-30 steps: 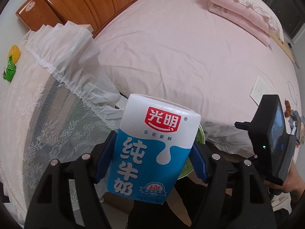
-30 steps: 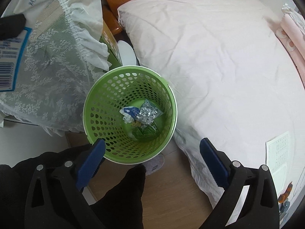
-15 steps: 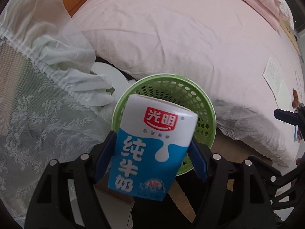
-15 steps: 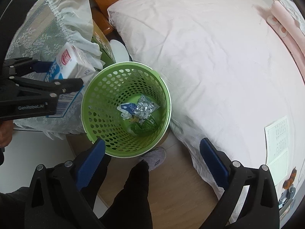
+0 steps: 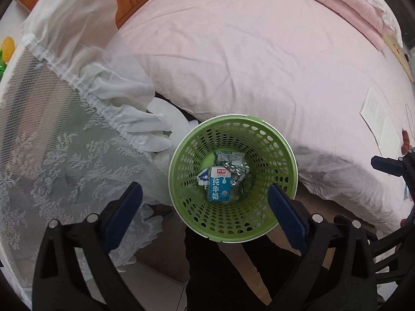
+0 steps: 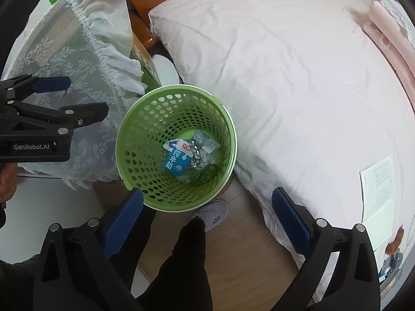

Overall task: Collect trash
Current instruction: 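Lower the milk carton over the green basket and open the left gripper, then move both grippers back to the table toward the remaining trash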

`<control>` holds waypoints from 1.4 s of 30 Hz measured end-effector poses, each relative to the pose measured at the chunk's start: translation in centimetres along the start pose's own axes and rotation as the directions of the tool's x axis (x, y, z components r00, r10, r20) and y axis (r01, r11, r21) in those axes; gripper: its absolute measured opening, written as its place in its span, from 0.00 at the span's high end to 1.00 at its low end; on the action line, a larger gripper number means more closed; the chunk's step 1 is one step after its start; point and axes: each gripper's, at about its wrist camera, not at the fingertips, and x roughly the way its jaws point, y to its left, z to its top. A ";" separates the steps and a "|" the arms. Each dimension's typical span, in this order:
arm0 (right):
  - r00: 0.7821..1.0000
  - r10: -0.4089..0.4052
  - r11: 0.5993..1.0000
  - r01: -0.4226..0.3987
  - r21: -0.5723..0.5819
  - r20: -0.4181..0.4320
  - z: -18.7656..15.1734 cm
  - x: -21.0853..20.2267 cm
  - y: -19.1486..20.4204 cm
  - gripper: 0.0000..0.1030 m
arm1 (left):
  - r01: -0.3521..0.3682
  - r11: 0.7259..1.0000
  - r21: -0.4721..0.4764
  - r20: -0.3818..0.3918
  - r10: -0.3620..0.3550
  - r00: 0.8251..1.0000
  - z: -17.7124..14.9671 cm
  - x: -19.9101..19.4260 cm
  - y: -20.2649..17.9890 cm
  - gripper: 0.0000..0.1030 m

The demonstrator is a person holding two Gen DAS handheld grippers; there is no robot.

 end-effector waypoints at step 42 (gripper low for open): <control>0.956 0.119 0.901 0.010 -0.434 0.269 25.2 -12.1 28.4 0.02 | -0.155 0.786 -0.598 0.303 0.401 0.864 -2.8 -18.3 36.9 0.07</control>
